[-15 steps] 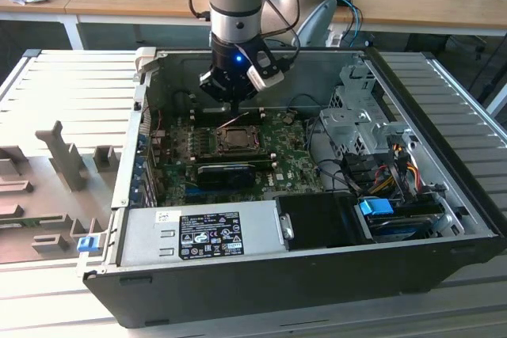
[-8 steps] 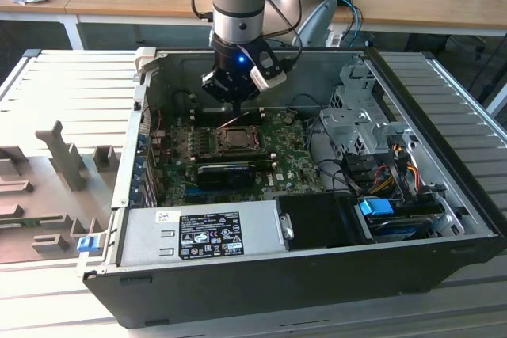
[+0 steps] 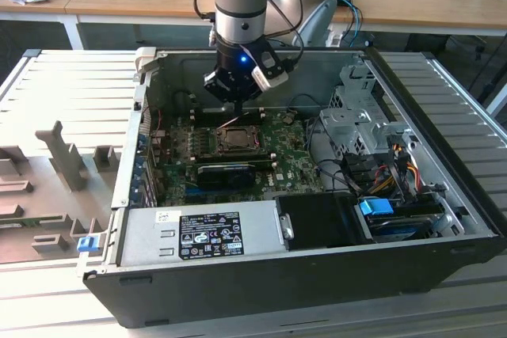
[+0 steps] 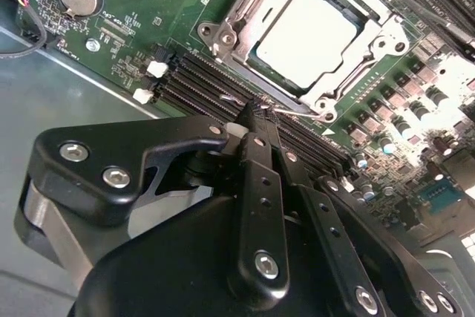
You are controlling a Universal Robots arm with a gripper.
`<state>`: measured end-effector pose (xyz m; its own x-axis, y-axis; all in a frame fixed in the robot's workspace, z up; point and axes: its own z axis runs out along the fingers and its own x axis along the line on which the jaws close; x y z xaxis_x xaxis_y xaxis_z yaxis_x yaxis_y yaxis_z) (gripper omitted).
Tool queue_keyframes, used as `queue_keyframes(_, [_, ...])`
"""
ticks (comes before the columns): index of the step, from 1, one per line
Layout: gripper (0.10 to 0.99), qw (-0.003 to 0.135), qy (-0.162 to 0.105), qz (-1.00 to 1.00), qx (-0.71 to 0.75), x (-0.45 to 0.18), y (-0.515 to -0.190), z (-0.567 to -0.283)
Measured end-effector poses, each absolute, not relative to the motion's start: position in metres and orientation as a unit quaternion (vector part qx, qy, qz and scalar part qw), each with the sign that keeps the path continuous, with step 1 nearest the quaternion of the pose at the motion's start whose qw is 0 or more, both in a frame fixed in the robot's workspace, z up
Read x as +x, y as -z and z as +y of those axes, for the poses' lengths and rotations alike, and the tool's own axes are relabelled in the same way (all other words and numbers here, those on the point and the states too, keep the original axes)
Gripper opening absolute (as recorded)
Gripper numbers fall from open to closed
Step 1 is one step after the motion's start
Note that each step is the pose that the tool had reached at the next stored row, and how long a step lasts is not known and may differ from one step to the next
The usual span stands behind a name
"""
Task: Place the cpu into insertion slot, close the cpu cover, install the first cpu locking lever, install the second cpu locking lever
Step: 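Install the first cpu locking lever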
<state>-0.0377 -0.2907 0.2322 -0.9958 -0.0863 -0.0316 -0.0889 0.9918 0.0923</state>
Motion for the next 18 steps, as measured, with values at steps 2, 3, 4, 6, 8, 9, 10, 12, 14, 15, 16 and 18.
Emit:
queue_keyframes(2, [0.106,0.014,-0.047,0.998,-0.045,-0.038,-0.231,-0.29])
queue_keyframes(3, [0.106,0.014,-0.047,0.998,-0.045,-0.037,-0.23,-0.29])
queue_keyframes(4, [0.106,0.014,-0.047,0.998,-0.045,-0.037,-0.228,-0.289])
queue_keyframes(6, [0.106,0.014,-0.047,0.998,-0.045,-0.036,-0.227,-0.288])
queue_keyframes(8, [0.106,0.014,-0.047,0.998,-0.045,-0.035,-0.225,-0.287])
queue_keyframes(9, [0.106,0.014,-0.047,0.998,-0.045,-0.035,-0.225,-0.287])
queue_keyframes(10, [0.106,0.014,-0.047,0.998,-0.045,-0.034,-0.224,-0.287])
queue_keyframes(12, [0.106,0.014,-0.047,0.998,-0.045,-0.033,-0.223,-0.288])
queue_keyframes(14, [0.106,0.014,-0.047,0.998,-0.045,-0.033,-0.222,-0.288])
queue_keyframes(15, [0.106,0.014,-0.047,0.998,-0.045,-0.032,-0.221,-0.288])
queue_keyframes(16, [0.106,0.014,-0.047,0.998,-0.045,-0.031,-0.22,-0.288])
queue_keyframes(18, [0.106,0.014,-0.047,0.998,-0.045,-0.03,-0.218,-0.288])
